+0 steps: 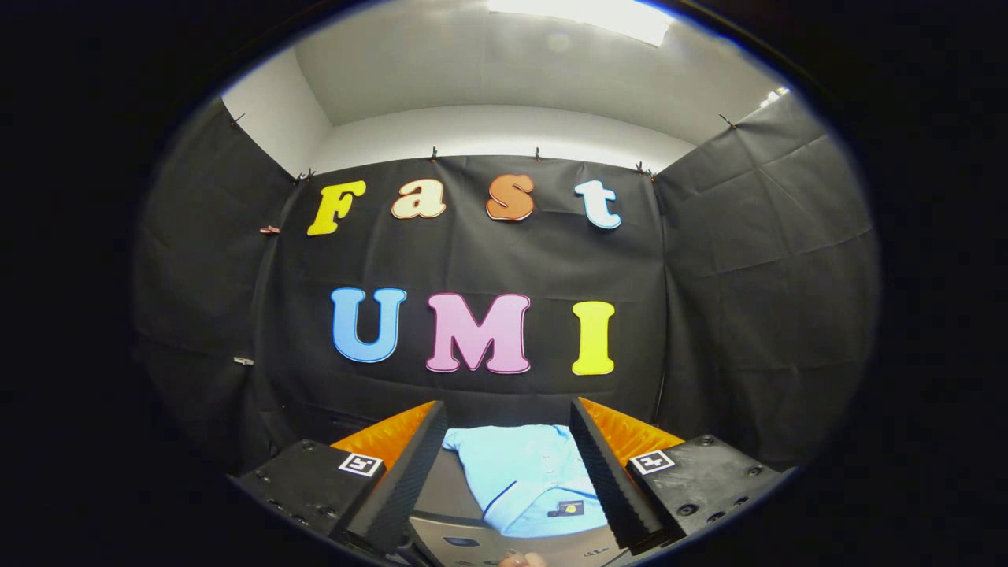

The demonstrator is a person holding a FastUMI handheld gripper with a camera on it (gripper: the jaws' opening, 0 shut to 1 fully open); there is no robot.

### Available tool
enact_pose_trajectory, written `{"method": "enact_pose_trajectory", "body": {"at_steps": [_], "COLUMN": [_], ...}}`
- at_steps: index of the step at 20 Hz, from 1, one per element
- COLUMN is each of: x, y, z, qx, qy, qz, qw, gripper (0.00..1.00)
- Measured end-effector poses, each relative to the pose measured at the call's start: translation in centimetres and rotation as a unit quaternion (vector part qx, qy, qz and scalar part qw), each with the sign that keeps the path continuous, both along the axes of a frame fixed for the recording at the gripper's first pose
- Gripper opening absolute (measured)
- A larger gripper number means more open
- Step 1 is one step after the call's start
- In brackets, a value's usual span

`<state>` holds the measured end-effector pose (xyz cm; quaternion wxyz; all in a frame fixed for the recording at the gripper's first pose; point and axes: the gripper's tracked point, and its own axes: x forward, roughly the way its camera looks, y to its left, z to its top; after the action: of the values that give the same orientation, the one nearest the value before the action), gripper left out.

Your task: Put the clothes into the washing machine and then close the washing machine lid.

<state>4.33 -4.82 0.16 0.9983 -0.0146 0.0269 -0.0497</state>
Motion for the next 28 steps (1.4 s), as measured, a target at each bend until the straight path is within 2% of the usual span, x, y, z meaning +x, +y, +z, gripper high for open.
{"method": "enact_pose_trajectory", "body": {"at_steps": [5, 13, 17, 19, 24, 28], "x": [5.0, 14.2, 17.2, 18.3, 19.0, 19.3], "y": [-1.8, -5.6, -6.1, -7.1, -8.2, -8.9], "z": [-0.6, -6.6, -11.4, -13.7, -18.8, -21.8], "qx": [0.019, 0.017, 0.032, 0.031, 0.024, 0.024], "qy": [0.017, 0.134, 0.204, 0.232, 0.315, 0.357], "qz": [0.003, -0.008, 0.002, -0.009, -0.015, -0.020], "qw": [1.000, 0.991, 0.978, 0.972, 0.949, 0.934], "gripper": [0.98, 0.98, 0.98, 0.98, 0.99, 0.99]}}
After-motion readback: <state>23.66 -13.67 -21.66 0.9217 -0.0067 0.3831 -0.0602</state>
